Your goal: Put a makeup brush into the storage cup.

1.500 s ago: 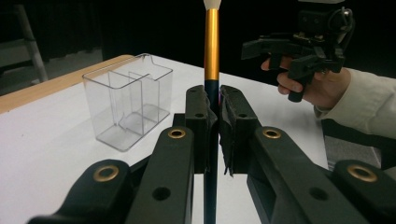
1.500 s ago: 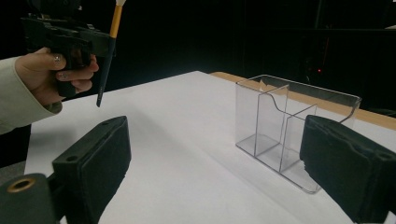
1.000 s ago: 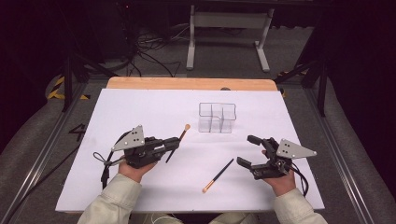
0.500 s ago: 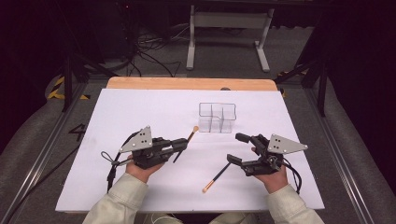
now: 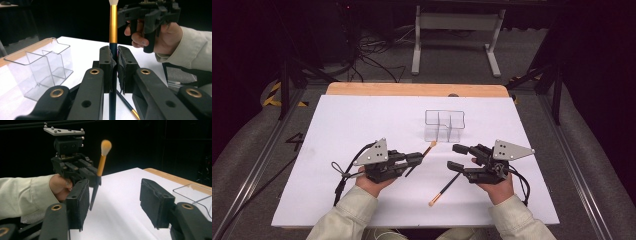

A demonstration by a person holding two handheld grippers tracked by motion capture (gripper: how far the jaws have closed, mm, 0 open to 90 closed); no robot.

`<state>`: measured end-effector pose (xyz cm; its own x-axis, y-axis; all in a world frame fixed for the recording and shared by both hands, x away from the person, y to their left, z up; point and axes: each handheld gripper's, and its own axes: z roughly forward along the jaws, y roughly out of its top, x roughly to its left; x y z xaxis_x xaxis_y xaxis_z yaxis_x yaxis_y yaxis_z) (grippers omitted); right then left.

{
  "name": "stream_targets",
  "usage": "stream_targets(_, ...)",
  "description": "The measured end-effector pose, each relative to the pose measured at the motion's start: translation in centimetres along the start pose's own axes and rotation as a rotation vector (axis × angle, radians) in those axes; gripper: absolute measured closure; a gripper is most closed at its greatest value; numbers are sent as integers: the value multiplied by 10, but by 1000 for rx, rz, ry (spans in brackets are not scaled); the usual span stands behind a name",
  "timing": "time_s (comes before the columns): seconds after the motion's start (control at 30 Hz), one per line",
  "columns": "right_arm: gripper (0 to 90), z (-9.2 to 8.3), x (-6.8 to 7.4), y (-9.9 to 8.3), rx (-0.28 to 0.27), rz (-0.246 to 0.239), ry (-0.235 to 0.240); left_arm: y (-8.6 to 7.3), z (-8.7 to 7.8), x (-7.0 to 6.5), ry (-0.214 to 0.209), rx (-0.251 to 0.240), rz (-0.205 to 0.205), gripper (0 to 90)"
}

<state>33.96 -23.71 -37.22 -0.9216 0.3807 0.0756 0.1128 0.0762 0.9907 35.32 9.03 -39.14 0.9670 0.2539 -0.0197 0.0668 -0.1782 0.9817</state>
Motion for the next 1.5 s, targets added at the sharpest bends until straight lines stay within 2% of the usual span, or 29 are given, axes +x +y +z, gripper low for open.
stream_targets(0.13,478,4,1,3,-3,2,8,0,4,-1,-4,12,9,825)
stream_targets(0.23,538,5,3,4,-5,-2,-4,-1,6,-2,-8,15,9,825)
stream_targets(0.33,555,7,2,4,-4,3,-6,-1,7,-3,-7,16,8,825)
stream_targets(0.5,566,11,3,5,0,14,8,-2,10,-5,-6,32,35,825)
stream_targets(0.7,600,15,4,5,8,18,22,-3,13,-7,-13,47,47,825)
stream_targets(1.27,815,21,5,7,13,66,52,-5,19,-11,-23,65,74,825)
stream_targets(1.5,839,22,5,8,5,77,64,-5,20,-11,-24,67,77,825)
